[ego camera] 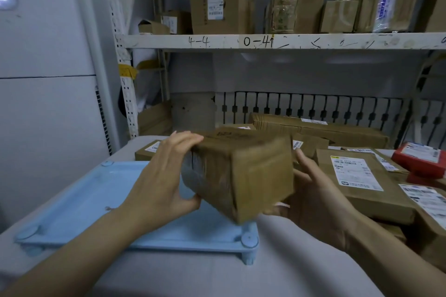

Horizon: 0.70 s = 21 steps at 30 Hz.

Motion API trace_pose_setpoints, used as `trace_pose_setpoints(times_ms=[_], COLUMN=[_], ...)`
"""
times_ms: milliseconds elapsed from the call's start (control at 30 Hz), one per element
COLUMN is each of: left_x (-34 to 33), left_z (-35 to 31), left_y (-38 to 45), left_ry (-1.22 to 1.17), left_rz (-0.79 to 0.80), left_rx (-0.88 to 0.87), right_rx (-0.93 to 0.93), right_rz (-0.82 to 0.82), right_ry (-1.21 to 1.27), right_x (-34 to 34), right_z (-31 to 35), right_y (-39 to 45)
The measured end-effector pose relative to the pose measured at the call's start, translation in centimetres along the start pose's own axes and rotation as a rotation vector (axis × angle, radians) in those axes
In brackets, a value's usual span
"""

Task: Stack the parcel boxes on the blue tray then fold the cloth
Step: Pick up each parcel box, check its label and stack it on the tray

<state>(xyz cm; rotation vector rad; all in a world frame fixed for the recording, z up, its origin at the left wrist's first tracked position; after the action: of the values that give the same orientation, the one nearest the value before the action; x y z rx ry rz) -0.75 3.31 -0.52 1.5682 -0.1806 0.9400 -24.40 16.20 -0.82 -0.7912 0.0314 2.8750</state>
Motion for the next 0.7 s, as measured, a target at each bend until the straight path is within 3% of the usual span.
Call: trace_pose_setpoints(times_ms=[233,433,533,700], left_x=[1.0,1.4,1.8,3.0], left_z=[0.4,1.3,2.2,4.1], left_y=[-0.4,-2.2,-2.9,-4.8], left_ry=[-0.901,-1.325,-1.458,-1.667], left_rz=[0.193,0.335,0.255,-0.062], left_rx=[0.784,1.19,1.354,1.542], right_rx=[0.133,0.052,-0.034,-0.09], right_rz=[0.05,0.097,0.057,-0.037], right_ry=[-0.255,-0.319,-0.255,-0.209], right_x=[-2.8,-5.0,-6.3,-11.0], right_z=[-1.4,-3.4,-4.3,-5.8], right_y=[2.2,3.2,4.0,6.5])
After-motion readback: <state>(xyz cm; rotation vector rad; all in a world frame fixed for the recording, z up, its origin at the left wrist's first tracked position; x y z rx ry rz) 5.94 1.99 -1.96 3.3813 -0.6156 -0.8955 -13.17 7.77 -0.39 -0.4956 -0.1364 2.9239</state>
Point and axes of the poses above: each hand's wrist, its own y-axis towards the middle knuckle, its own x-axis out of the back of the hand, z = x × y, the point moved 1 cm from there along y, towards the middle knuckle, and after that the axes turned 11 degrees about y, right-handed, at the moved point
